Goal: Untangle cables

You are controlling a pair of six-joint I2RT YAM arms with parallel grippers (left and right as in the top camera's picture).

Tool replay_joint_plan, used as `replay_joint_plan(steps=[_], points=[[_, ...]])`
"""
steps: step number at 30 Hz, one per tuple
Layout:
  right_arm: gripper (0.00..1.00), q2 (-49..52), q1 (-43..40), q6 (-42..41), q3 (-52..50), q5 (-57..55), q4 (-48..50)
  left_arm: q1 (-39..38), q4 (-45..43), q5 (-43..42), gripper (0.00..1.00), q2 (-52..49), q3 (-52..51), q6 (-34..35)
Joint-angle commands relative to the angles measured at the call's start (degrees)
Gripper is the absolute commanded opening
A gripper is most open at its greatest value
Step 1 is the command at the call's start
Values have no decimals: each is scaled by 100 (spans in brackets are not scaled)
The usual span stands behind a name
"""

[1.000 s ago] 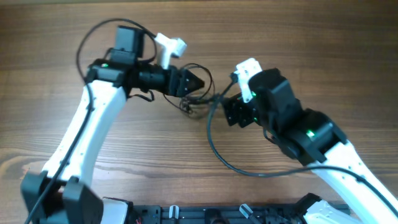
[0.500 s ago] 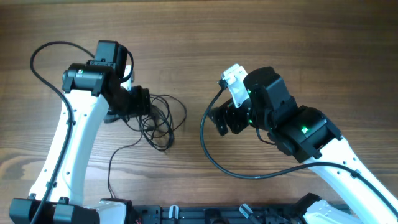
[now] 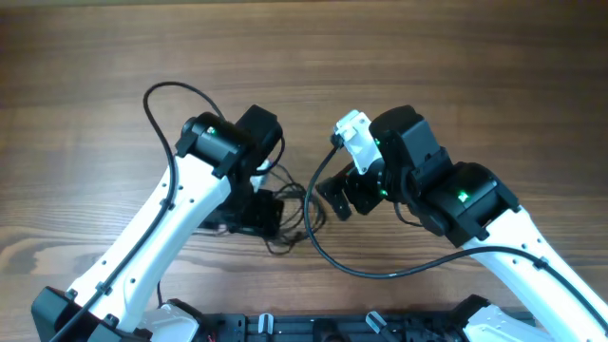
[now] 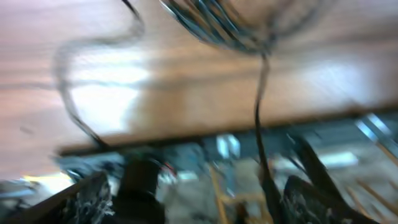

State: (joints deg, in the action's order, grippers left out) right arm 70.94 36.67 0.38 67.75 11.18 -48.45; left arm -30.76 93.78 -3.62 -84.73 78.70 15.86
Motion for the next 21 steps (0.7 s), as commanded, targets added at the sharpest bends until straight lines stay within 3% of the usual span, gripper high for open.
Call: replay_joint_plan(steps=[1, 2, 3, 4, 6, 8, 12, 14, 16, 19, 21], points=[[100, 76, 2, 870, -35, 527, -214, -20, -435, 1178, 91, 28, -4, -280], [100, 92, 2, 1298, -35, 1152, -361, -22, -645, 811, 91, 28, -4, -927], [100, 118, 2, 1869, -35, 1862, -629, -22, -750, -131, 92, 28, -4, -1950], [100, 151, 2, 2140, -35, 2035, -800, -26, -743, -1635, 92, 31, -4, -3174], [100, 264, 2, 2369, -35, 2037, -970, -94, -568, -3034, 89, 31, -4, -4186], [100, 415, 2, 2391, -35, 2015, -964, -232, -433, -3283, 91, 31, -4, -4422], [100, 721, 2, 2339, -35, 1934, -763, -400, -286, -3235, 100, 31, -4, -4389], [100, 774, 2, 1440, -35, 1075, -181, -400, -293, -2983, 100, 31, -4, -4345], [100, 772, 2, 275, -37, -243, 343, -393, -673, -2046, 100, 31, -4, -3412], [100, 772, -22, -1537, -35, -2437, 645, -363, -1222, 219, 100, 31, -4, -1541], [100, 772, -164, -1683, -35, -2494, 780, -133, -1414, 479, 100, 31, -4, -1108]])
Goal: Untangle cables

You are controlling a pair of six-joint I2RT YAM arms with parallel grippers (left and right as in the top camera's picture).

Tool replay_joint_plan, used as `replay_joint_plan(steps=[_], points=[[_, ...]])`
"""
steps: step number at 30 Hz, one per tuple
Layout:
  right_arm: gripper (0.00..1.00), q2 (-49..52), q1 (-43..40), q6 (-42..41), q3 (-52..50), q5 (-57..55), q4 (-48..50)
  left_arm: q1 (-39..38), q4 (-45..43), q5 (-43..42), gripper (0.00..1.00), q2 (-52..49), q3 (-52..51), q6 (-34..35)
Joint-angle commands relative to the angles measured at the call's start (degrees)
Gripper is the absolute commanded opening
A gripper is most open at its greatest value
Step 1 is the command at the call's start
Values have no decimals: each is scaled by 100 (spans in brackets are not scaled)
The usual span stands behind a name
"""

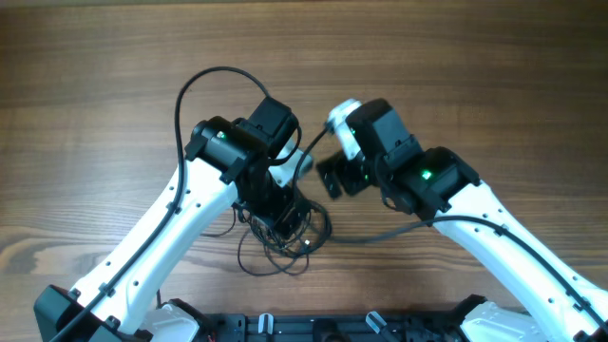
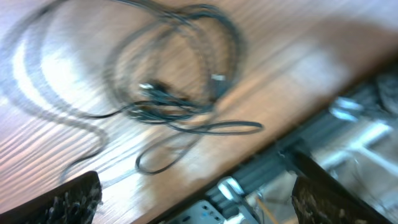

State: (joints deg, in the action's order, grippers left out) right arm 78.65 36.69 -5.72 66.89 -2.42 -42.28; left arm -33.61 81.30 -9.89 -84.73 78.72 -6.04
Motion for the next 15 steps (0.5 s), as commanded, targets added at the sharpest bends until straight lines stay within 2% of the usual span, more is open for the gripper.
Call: replay_joint_plan(steps=[1, 3, 5, 8, 11, 13, 15], points=[[100, -2, -278, -973, 50, -802, 278, 339, -284, 1102, 100, 31, -7, 1237], [100, 0, -487, -299, 50, 625, 603, 846, -568, 946, 100, 31, -7, 1469], [100, 0, -586, 111, 50, 1506, 673, 1504, -885, 627, 100, 24, -7, 1469], [100, 74, -584, 951, 50, 1729, -280, 2959, -1399, 542, 100, 7, -7, 1853], [100, 404, -540, 1484, 50, 2540, -1440, 4083, -1578, 413, 100, -42, -7, 2063], [100, 721, -354, 1482, 50, 2940, -1587, 4590, -1652, 415, 100, -46, -7, 2201], [100, 1152, 94, 1408, 50, 3121, -1322, 4994, -1727, 415, 100, -46, -7, 2199]])
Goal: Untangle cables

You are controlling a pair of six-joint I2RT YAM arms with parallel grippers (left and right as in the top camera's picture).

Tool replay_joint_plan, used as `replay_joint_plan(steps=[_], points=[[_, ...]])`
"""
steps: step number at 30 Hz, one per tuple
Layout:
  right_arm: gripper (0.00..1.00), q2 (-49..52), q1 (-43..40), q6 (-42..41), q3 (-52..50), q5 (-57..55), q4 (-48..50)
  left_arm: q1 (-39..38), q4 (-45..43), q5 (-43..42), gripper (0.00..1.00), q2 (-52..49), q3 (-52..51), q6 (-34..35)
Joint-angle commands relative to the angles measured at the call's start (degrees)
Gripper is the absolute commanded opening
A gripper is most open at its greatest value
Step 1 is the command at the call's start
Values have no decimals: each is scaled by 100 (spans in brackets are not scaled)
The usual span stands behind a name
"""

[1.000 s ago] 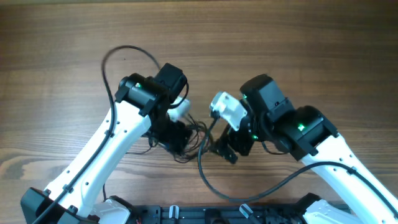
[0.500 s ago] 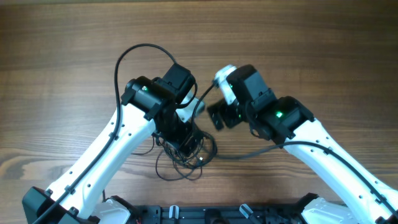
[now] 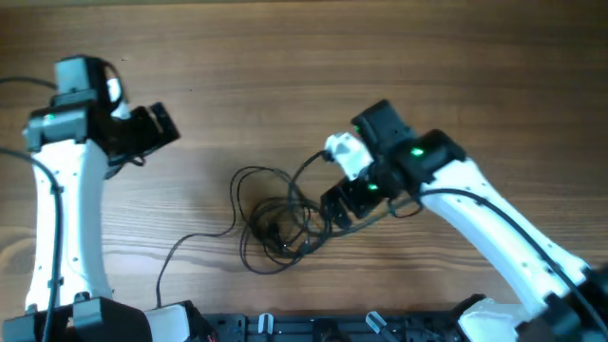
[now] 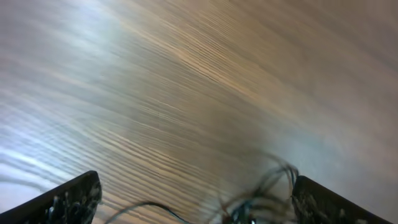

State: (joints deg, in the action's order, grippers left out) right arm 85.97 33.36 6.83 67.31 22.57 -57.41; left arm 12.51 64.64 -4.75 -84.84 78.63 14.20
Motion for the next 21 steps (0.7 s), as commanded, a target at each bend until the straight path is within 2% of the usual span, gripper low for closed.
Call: replay_joint_plan(steps=[1, 5, 11, 14, 15, 16, 17, 21], points=[[100, 595, 636, -48, 9, 595, 415, 522, -72, -96, 100, -35, 2, 173], [100, 1338, 1471, -1386, 9, -63, 1744, 769, -83, -98, 100, -35, 2, 170], [100, 1958, 1532, -2909, 7, -1233, 1696, 758, -85, -177, 100, -35, 2, 173], [100, 1958, 1532, -3309, 7, -1451, 1764, 758, -85, -212, 100, -35, 2, 173], [93, 1958, 1532, -3405, 7, -1471, 1786, 758, -85, -214, 100, -35, 2, 173], [22, 1956, 1510, -3386, 11, -1499, 1950, 758, -85, -229, 100, -35, 2, 173], [4, 1932, 1405, -3394, 90, -1410, 2090, 758, -85, -232, 100, -35, 2, 175], [4, 1888, 199, -3270, 1641, -264, 1974, 758, -39, -297, 100, -35, 2, 175]])
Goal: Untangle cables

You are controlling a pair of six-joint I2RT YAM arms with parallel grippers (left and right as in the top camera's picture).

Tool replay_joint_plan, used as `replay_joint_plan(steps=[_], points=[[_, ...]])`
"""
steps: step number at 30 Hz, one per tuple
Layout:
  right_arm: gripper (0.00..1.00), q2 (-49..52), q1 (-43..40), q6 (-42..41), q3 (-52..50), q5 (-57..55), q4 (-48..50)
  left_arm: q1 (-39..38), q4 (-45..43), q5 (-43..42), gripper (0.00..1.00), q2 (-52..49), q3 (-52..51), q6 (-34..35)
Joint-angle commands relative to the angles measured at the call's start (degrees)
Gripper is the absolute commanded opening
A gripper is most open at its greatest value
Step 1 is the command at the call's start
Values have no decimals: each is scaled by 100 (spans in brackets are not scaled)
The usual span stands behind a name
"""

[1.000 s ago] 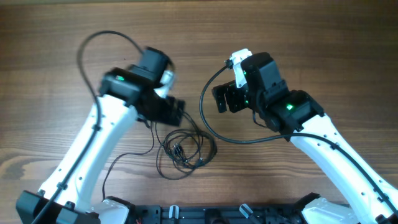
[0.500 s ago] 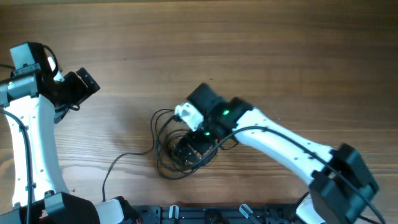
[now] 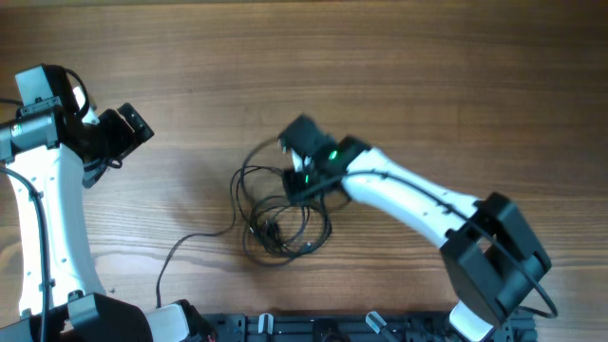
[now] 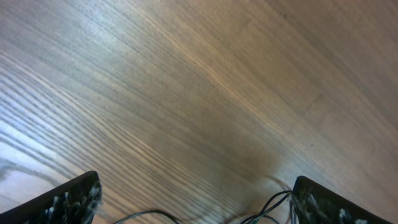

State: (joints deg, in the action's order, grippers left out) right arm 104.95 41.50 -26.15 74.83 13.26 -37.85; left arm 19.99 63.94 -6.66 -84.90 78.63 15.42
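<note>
A tangle of thin black cables [image 3: 275, 217] lies in loops on the wooden table near its front middle, and one strand [image 3: 180, 255] trails off to the front left. My right gripper [image 3: 299, 179] sits low over the tangle's upper right edge; its jaws are hidden under the wrist. My left gripper [image 3: 139, 129] is far to the left, well apart from the cables. In the left wrist view the left gripper [image 4: 196, 208] is wide open with bare wood between its fingers [image 4: 69, 200], and cable loops [image 4: 273, 204] show at the bottom edge.
The wooden table [image 3: 399, 66] stretches wide behind and beside the tangle. A black rail [image 3: 323, 328] with the arm bases runs along the front edge. The right arm [image 3: 418, 204] crosses the table from the front right toward the middle.
My right gripper has moved left, from the tangle's right side to its upper right edge. The left arm has shifted slightly to the left and stays open.
Both grippers first stood close together over the cables at mid-table. Then they were above the tangle, which lay just in front. Later my left gripper was far to the left, open, and the right was at the tangle's right side. Now the right is on its upper edge.
</note>
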Motion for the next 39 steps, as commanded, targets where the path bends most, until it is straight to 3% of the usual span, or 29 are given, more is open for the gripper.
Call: replay_joint_plan(steps=[1, 5, 7, 10, 11, 12, 13, 15, 17, 19, 21, 25, 32, 35, 39], points=[[4, -9, -870, 118, 1226, 837, -85, 11, 35, -107, 100, -28, 2, 52], [4, -28, -1751, 688, 2090, 730, -330, 11, 33, -181, 100, -28, 2, 52], [4, -98, -2190, 896, 2199, 737, -278, 9, 33, -245, 100, -28, 2, 50], [4, -122, -2450, 1486, 2186, 549, -968, 0, 31, -446, 94, -28, 2, 46], [20, -118, -2444, 1589, 2142, 227, -1423, 0, 31, -446, 93, -28, 2, 46], [52, -118, -2444, 1604, 2070, 155, -1869, 0, 31, -446, 93, -28, 2, 46], [67, -118, -2444, 1606, 2004, 181, -2153, 0, 31, -446, 93, -28, 2, 46], [79, -118, -2424, 1547, 1722, 186, -3001, 0, 28, -446, 91, -28, 2, 46], [87, -118, -2326, 1550, 1329, 654, -3169, 0, 26, -446, 91, -28, 2, 48], [89, -118, -2092, 1578, 828, 1631, -2761, -2, 26, -448, 92, -28, 2, 42], [91, -118, -1657, 2249, 549, 1869, -2284, -153, -7, -693, 92, -28, 2, -404], [100, -101, -358, 3300, 533, 72, -2065, -791, -111, -789, 91, -42, 2, -1025], [100, -26, 247, 5348, 529, -673, -1637, -1453, -142, -787, 95, -317, 2, -1373], [96, 131, 247, 5351, 529, -673, -981, -1451, -144, -789, 95, -363, 2, -1373], [93, 734, 247, 5097, 529, -713, -927, -1451, -146, -789, 96, -363, 2, -1370]])
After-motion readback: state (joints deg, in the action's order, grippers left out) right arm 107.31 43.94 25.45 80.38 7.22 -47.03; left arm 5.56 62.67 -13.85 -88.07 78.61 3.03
